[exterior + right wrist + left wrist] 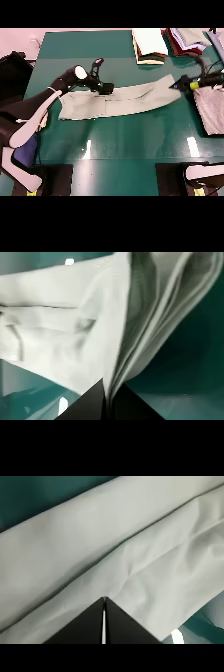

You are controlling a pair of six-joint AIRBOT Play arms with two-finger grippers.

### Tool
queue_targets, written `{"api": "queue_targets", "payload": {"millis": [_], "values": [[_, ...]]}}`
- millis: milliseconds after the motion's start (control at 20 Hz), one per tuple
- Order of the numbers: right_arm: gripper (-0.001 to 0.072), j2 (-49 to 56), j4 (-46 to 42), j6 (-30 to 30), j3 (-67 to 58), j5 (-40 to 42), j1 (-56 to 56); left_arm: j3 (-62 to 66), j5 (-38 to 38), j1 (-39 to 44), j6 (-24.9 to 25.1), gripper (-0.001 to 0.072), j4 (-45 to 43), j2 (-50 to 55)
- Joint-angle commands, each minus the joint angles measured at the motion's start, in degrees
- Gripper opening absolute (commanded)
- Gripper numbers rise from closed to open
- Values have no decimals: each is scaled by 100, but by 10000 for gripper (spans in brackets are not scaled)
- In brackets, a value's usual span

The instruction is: Fold the shirts.

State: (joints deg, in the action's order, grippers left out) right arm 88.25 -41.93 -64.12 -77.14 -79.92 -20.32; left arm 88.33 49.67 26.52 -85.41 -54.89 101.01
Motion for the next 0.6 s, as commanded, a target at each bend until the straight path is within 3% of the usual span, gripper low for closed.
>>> {"api": "queue_targets", "payload": {"millis": [0,400,550], "values": [[17,-688,42,-435,-758,-114,448,564,37,278,-11,24,7,560],[17,-918,42,-1180,-2011,153,2124,1029,7,568,-39,24,133,1121],[17,-918,39,-1300,-2105,345,2564,1062,-208,566,-278,24,131,1123]]}}
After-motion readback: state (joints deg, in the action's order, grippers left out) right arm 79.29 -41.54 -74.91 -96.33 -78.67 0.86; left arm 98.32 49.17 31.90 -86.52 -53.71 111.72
